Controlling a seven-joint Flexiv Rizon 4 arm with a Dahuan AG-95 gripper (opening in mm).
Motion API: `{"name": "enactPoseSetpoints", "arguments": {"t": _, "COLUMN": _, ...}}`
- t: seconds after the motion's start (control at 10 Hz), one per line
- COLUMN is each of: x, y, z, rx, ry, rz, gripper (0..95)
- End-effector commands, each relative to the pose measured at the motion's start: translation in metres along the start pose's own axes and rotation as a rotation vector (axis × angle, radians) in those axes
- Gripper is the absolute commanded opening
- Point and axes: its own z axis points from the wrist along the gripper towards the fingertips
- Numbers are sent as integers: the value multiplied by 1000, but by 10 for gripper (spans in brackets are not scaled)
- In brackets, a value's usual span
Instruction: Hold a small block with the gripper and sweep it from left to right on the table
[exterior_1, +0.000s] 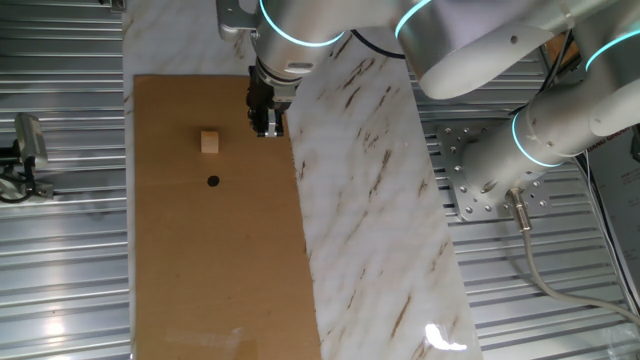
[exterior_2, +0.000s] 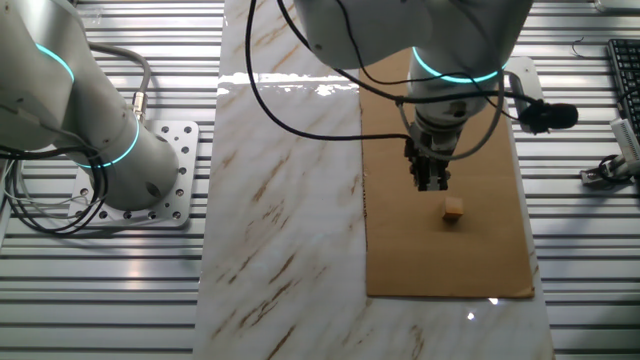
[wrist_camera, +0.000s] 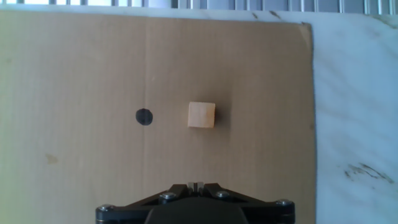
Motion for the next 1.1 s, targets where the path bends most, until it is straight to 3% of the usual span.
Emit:
{"name": "enactPoseSetpoints", "arguments": {"t": 0.1, "x": 1, "y": 0, "z": 0, "rx": 1, "ry": -7, "rz": 1, "gripper": 0}}
{"name": "enactPoseSetpoints", "arguments": {"t": 0.5, "x": 1, "y": 0, "z": 0, "rx": 2, "ry": -17, "rz": 8, "gripper": 0}}
{"name": "enactPoseSetpoints", "arguments": {"t": 1.1, "x": -1, "y": -2, "z": 2, "rx": -10, "ry": -8, "rz": -4, "gripper": 0}}
